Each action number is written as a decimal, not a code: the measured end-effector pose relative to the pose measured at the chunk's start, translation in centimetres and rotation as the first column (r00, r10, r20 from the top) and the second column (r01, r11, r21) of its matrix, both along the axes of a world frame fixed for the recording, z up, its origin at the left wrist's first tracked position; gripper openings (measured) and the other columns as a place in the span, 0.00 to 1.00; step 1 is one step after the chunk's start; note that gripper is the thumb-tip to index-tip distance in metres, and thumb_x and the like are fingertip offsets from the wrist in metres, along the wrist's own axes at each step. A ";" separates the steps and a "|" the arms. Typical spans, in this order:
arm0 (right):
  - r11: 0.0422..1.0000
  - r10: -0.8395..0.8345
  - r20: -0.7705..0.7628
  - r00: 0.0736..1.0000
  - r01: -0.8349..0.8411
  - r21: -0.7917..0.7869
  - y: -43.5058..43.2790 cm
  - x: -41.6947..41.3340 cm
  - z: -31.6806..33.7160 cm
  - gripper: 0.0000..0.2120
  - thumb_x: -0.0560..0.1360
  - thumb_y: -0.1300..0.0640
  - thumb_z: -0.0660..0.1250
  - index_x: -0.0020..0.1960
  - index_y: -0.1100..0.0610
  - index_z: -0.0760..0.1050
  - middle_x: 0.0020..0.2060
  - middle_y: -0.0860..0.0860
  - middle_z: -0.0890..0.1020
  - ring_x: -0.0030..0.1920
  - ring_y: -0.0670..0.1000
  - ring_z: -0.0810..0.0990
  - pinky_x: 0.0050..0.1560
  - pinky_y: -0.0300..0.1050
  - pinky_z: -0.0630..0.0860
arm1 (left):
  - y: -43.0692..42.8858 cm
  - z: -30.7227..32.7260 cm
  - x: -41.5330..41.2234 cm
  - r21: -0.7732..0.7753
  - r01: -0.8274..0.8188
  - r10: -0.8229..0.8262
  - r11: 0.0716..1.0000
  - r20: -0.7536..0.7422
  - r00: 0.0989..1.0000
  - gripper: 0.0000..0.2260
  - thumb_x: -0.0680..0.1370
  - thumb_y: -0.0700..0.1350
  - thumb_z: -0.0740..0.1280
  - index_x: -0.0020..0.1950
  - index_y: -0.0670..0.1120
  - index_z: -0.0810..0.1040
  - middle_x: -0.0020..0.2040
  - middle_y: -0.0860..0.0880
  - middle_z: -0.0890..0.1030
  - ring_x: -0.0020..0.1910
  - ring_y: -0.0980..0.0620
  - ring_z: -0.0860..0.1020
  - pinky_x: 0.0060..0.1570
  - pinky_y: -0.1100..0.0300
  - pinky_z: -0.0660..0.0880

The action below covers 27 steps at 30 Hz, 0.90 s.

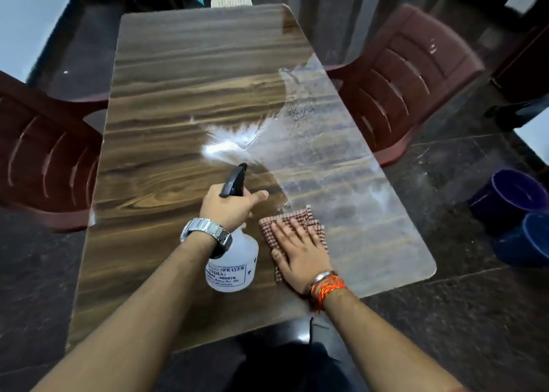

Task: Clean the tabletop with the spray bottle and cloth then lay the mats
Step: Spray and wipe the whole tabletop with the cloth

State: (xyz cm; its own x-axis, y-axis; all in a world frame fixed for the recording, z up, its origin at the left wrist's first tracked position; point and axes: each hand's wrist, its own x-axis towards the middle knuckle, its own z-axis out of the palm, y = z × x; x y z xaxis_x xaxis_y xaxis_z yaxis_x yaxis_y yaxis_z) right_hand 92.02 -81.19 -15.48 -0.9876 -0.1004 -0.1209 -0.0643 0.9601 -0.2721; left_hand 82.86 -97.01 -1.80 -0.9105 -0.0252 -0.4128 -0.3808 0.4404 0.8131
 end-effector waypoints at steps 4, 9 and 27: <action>0.997 -0.073 -0.038 0.997 0.072 -0.031 3.9 -2.9 -0.4 0.27 0.78 0.41 0.50 0.76 0.44 0.56 0.75 0.42 0.61 0.76 0.48 0.57 0.73 0.51 0.45 | 5.1 -0.4 -3.5 -0.087 -0.138 0.134 0.987 -0.047 0.990 0.13 0.68 0.45 0.76 0.29 0.46 0.75 0.26 0.50 0.77 0.27 0.49 0.74 0.28 0.63 0.68; 0.997 -0.039 -0.003 0.999 0.039 -0.069 5.8 -4.6 -0.3 0.28 0.78 0.41 0.47 0.77 0.45 0.53 0.76 0.43 0.57 0.77 0.48 0.51 0.73 0.51 0.40 | 8.2 -0.1 -5.6 -0.067 -0.101 0.104 0.993 0.036 0.994 0.06 0.67 0.41 0.77 0.33 0.43 0.80 0.25 0.48 0.79 0.24 0.49 0.75 0.29 0.61 0.72; 0.994 -0.097 -0.007 0.995 0.097 -0.049 5.3 -7.9 -0.3 0.27 0.79 0.43 0.48 0.76 0.47 0.56 0.76 0.44 0.60 0.76 0.50 0.55 0.73 0.52 0.42 | 8.4 -0.9 -11.6 -0.100 -0.070 0.071 0.993 0.009 0.997 0.07 0.67 0.42 0.76 0.33 0.44 0.80 0.30 0.50 0.79 0.29 0.51 0.75 0.28 0.65 0.68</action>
